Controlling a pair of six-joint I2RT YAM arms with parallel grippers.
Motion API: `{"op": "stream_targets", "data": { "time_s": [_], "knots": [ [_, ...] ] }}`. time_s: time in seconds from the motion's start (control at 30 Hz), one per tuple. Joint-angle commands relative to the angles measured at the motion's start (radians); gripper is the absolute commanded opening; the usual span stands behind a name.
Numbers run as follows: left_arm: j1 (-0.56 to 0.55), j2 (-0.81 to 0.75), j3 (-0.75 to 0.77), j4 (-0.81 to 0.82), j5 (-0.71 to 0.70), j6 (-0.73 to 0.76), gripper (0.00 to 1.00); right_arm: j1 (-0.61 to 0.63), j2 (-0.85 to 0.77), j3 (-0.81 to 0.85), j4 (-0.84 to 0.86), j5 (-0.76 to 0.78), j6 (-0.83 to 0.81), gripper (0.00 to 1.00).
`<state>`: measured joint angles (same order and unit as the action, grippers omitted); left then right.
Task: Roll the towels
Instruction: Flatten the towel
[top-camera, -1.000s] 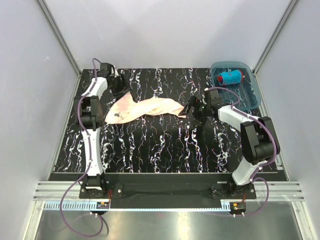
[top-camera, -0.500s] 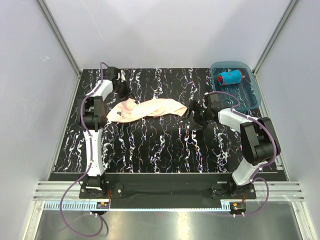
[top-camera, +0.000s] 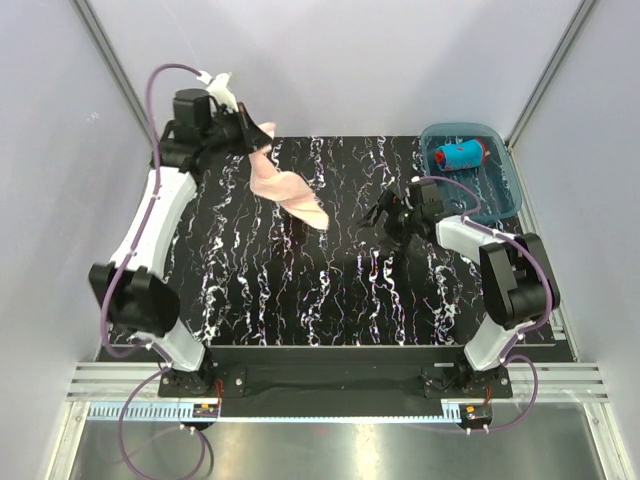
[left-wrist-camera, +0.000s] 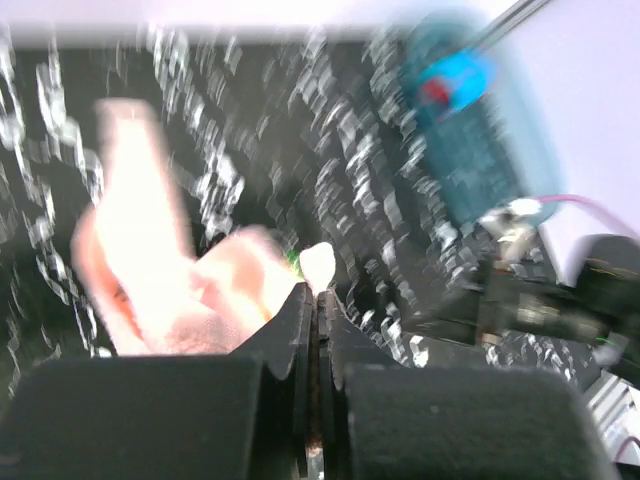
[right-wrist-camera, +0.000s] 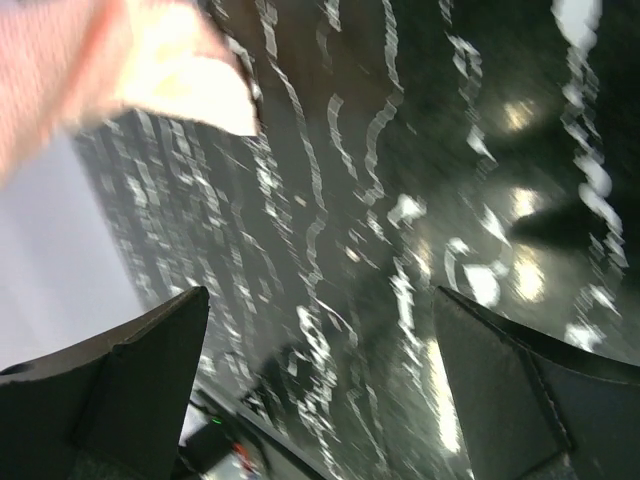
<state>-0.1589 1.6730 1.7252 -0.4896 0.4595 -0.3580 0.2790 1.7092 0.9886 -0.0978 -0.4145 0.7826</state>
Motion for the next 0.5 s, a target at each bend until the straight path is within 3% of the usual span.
{"op": "stream_targets", "data": {
  "time_s": [0.0,0.1,0.27,0.33,0.47],
  "knots": [
    [0.019,0.005,-0.111,0.043,0.011,0.025,0.0,-0.014,0.07,0.013,0.217,-0.056,0.138,1.0],
    [0.019,-0.001,-0.16,0.04,0.027,0.027,0.0,-0.006,0.127,0.033,0.3,-0.098,0.181,1.0],
    [0.016,-0.025,-0.188,0.082,0.048,0.013,0.0,0.028,0.211,0.079,0.299,-0.139,0.147,0.94],
    [0.012,-0.012,-0.13,0.054,0.062,0.014,0.0,0.031,0.225,0.05,0.317,-0.138,0.15,0.94],
    [-0.004,0.02,0.158,-0.01,0.134,-0.019,0.0,0.032,0.222,0.018,0.336,-0.133,0.152,0.94]
  ]
}}
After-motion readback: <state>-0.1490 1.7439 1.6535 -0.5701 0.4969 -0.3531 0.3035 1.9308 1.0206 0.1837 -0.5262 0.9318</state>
